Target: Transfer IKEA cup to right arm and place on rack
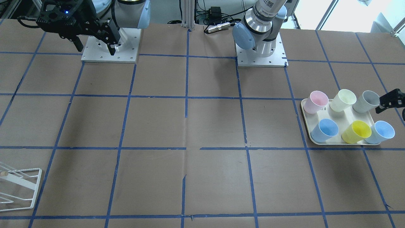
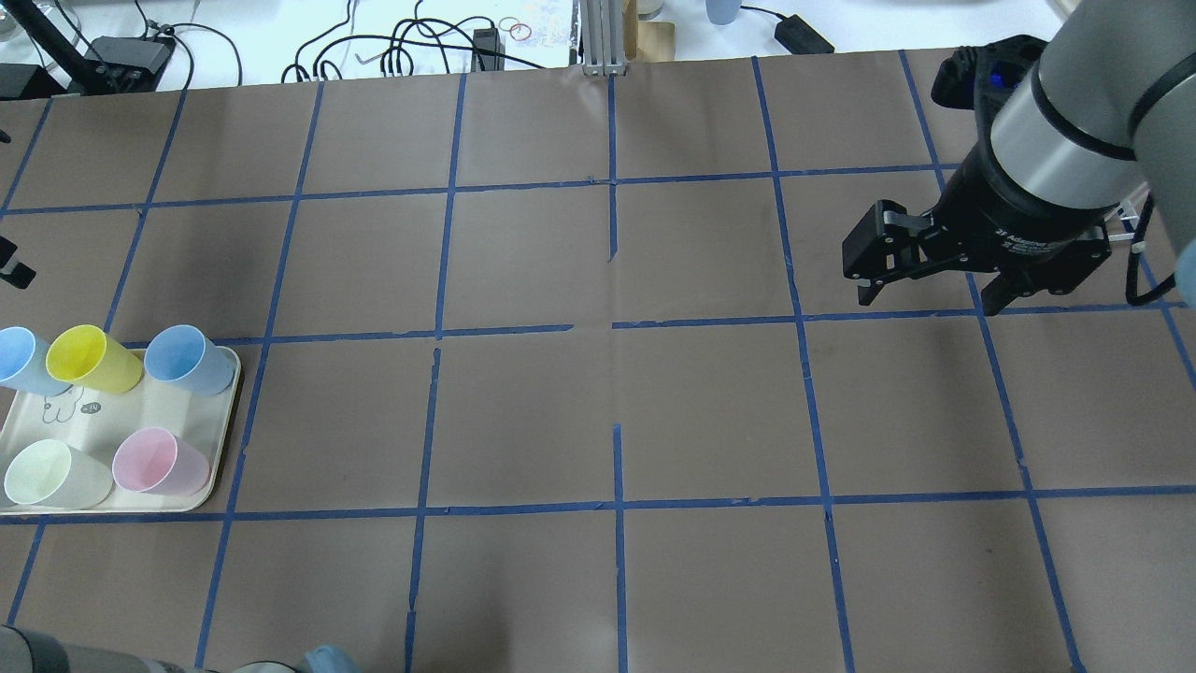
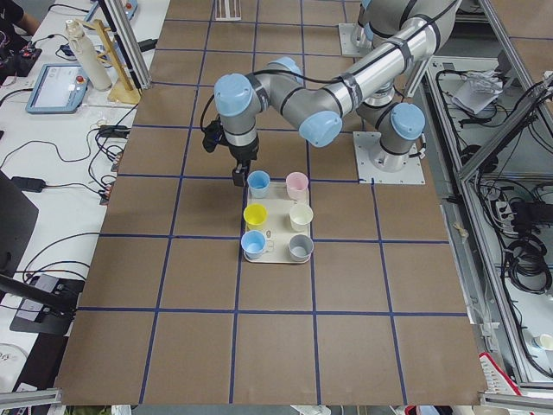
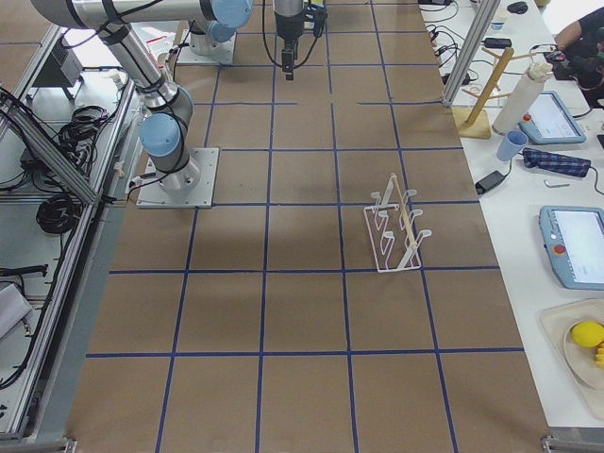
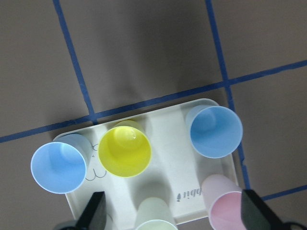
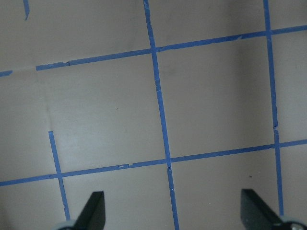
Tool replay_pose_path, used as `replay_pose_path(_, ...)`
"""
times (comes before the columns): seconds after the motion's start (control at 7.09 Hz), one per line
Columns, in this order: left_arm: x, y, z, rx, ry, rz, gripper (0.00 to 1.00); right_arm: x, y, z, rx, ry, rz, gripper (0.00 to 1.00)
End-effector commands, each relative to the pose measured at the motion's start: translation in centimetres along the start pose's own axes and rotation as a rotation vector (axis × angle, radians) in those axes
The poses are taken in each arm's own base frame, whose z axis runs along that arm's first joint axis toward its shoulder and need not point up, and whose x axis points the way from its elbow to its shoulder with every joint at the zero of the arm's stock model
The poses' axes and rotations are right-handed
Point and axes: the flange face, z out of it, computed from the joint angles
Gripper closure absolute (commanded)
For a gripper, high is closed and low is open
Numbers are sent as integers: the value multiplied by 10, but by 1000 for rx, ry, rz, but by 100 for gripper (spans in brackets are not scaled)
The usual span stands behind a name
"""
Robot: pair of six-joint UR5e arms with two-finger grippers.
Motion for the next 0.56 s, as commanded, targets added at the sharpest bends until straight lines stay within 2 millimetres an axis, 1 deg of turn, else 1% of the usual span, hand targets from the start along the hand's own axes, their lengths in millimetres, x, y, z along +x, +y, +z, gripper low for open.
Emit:
replay_pose_path(0.0, -34, -7, 52, -13, 19, -13, 0, -18, 3, -2, -38, -178, -1, 0)
replay_pose_path(0.14, -39, -12, 68, -27, 25, -81, 0, -32, 2, -5, -52, -327, -4, 0)
replay_pose_path(0.28, -36, -13, 78, -39, 43, -94, 0, -46, 2, -7, -63, -503, -39, 0)
replay_pose_path(0.42, -36, -10, 95, -55, 65, -83, 0, -54, 2, -11, -72, -605, -40, 0)
